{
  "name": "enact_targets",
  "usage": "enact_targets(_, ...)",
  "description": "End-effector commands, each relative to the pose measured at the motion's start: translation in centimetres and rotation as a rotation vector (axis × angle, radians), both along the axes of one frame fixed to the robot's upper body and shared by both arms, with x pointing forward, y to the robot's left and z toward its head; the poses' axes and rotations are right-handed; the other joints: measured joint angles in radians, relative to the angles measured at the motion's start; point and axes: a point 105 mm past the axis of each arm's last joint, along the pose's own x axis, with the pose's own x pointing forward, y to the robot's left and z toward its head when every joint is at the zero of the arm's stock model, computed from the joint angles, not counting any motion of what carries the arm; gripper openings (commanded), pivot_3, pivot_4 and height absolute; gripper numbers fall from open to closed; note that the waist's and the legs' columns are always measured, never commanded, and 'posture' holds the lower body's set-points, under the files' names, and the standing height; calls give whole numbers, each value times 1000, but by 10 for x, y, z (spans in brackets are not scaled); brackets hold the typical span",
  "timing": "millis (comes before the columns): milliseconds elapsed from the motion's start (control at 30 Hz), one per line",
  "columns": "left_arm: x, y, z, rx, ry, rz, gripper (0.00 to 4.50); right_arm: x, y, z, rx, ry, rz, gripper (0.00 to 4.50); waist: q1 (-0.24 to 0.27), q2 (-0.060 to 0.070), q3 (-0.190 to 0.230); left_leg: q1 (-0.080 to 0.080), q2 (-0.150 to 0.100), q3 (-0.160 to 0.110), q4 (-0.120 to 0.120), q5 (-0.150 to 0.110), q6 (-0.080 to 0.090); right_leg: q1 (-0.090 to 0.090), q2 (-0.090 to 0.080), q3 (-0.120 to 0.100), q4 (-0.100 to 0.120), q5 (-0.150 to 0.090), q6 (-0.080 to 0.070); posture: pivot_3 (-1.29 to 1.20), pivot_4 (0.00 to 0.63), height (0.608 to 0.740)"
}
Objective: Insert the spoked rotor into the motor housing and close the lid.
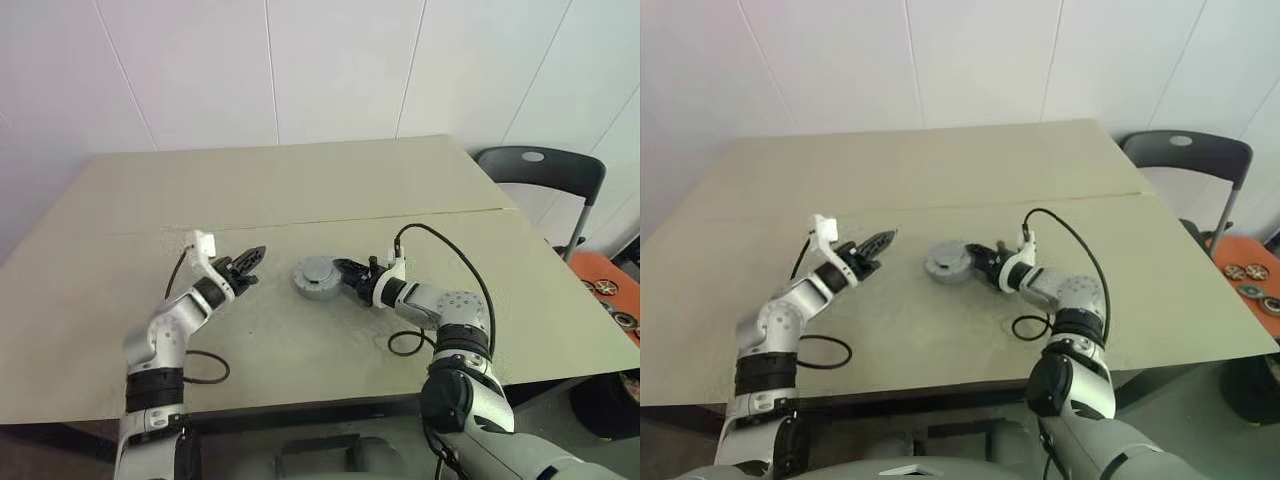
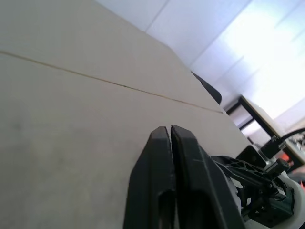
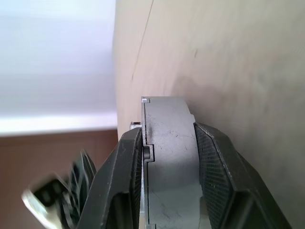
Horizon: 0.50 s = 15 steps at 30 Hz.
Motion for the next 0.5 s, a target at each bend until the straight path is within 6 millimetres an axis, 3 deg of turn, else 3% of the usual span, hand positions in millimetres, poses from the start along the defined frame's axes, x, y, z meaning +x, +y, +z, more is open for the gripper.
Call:
enact_targets(33,-3,2,14,-135,-23,50,1163,17,-1,18,33,-51,-87,1381,-1,0,0,0,0,0,1,0,0,1,0,0,-1,0,0,0,0,740)
enact_targets(367,-12,-47,12,-329,53,-39,4474,30,4,31,85,-105,-147,1381,-2,0,2,-3,0,1,8,0,0,2,1,1,-2,2,1,0,0,740)
enact_targets(500,-8,-57,-4,-300,141,-48,4474,28,5,36,122,-135,-138,1381,-2,1,3,-5,0,1,7,0,0,1,1,1,-5,2,2,0,0,740)
